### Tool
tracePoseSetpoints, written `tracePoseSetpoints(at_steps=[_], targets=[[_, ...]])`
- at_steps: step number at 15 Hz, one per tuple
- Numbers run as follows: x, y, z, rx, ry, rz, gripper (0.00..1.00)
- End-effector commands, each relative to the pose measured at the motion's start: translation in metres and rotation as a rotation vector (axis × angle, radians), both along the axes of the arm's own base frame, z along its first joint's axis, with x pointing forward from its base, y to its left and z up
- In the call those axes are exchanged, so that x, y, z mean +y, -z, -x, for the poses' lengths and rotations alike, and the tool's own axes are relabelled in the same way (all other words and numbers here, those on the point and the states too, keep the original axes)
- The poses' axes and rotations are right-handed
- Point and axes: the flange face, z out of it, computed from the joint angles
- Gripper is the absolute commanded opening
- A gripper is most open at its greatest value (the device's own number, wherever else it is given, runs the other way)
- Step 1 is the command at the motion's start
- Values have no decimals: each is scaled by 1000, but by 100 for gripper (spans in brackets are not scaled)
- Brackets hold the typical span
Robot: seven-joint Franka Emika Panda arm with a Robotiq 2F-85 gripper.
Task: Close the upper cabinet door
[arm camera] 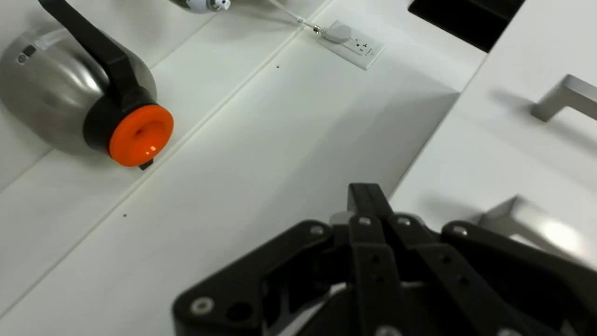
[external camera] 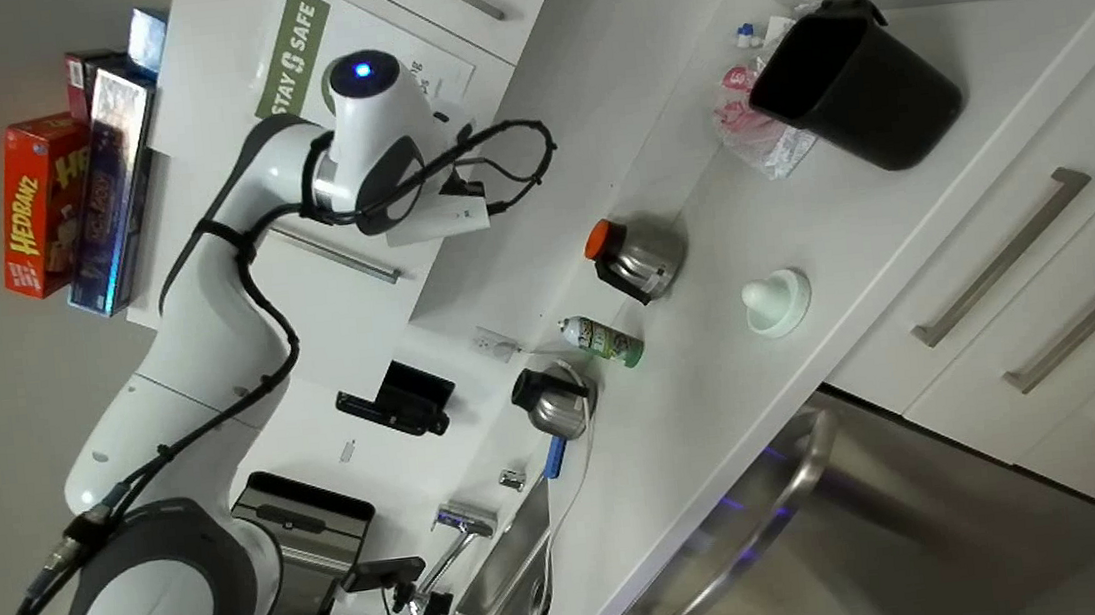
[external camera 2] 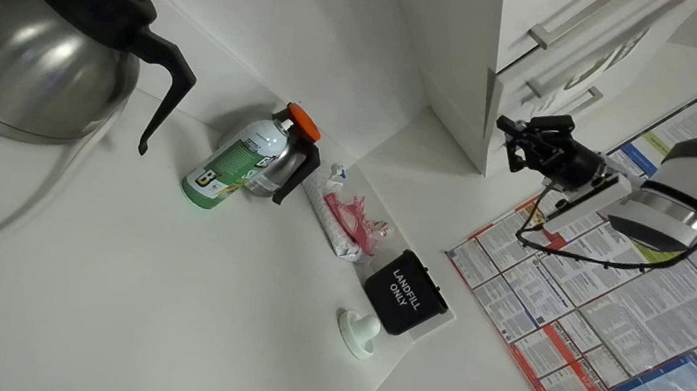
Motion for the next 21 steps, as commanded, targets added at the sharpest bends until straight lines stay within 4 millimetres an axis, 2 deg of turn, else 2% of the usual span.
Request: tracePoseSetpoints(at_steps=[1,3,8,10,13,17,21], targets=[[33,1,26,-93,31,42,0],[30,-14,50,-130,140,100,0],[-3,-55,127,-167,395,269,0],[-12,-67,165,-108,485,333,0],[-23,-75,205,33,592,400,0],[-25,-87,241,145,682,410,0],[-20,-93,259,206,718,399,0]])
